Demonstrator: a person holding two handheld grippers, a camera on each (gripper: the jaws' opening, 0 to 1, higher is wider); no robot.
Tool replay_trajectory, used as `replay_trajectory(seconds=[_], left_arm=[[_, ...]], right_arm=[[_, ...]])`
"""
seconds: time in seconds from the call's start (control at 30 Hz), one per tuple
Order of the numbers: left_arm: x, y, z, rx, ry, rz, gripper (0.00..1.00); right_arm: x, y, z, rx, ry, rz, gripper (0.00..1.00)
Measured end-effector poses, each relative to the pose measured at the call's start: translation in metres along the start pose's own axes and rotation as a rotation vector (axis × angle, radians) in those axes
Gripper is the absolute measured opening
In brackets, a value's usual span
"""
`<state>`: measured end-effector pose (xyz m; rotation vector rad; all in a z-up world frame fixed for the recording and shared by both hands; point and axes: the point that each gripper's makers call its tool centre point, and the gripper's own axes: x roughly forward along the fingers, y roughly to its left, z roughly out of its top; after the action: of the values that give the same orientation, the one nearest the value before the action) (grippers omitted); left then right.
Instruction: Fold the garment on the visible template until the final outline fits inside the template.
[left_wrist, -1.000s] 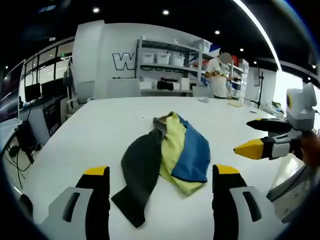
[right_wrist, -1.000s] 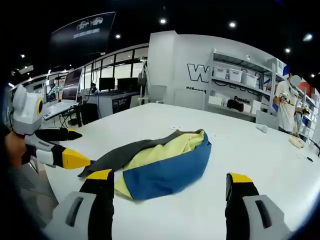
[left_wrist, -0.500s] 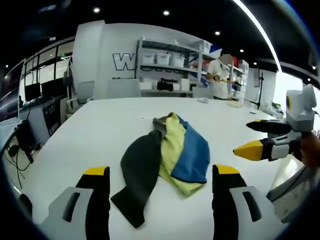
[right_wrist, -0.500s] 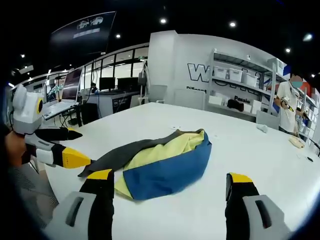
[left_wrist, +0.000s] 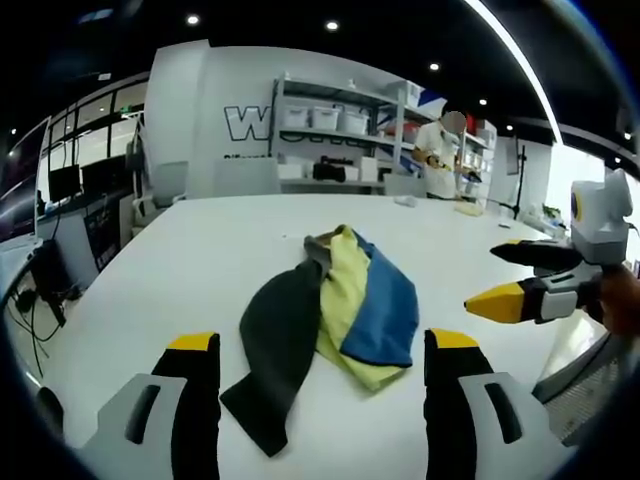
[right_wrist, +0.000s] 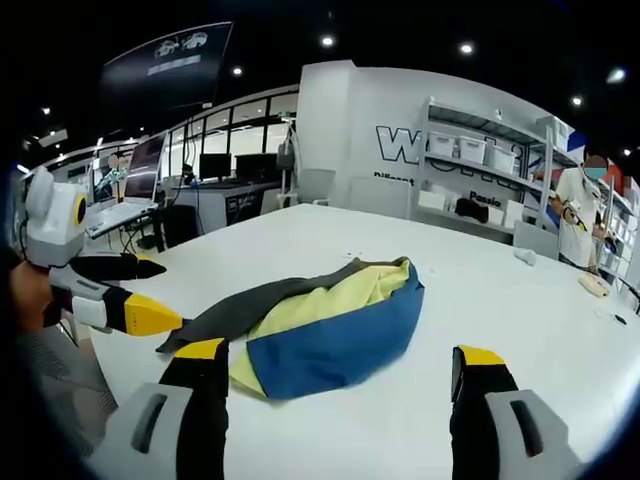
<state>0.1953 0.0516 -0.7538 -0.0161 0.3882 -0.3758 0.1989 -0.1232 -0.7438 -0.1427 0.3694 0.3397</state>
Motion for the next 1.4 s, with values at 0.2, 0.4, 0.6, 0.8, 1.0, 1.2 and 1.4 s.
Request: replay_trajectory(seconds=[0.2,0.4,0.6,0.8,1.0,1.2,1.4], left_arm=[[0.0,-0.001,-0.001,0.0,0.002,-0.002,0.78],[0.001,-0.001,-0.002,0.002,0.006,-0.005,0.78],[0.001,-0.002,-0.002,0.003,0.009,-0.008,0.78],[0.002,-0.003,-0.003,0.003,0.013,-0.012,0.77],[0.002,-0.003,-0.002,0.003,0.011,-0.013,0.76],[0.0,-0.002,-0.003,0.005,0.017,-0.01,0.72],[0.0,-0.002,-0.006,0.01,0.03,-0.014,0.67]], right_arm=[[0.0,0.001,-0.001,-0.006,0.004,0.004,0.94],[0.001,0.002,-0.002,-0.011,0.006,0.007,0.94],[0.001,0.002,-0.002,-0.012,0.008,0.007,0.94],[0.001,0.002,-0.002,-0.013,0.008,0.007,0.93],[0.001,0.004,-0.002,-0.016,0.008,0.015,0.88],[0.002,0.009,-0.002,-0.027,0.013,0.036,0.82],[0.003,0.021,-0.006,-0.051,0.04,0.088,0.62]])
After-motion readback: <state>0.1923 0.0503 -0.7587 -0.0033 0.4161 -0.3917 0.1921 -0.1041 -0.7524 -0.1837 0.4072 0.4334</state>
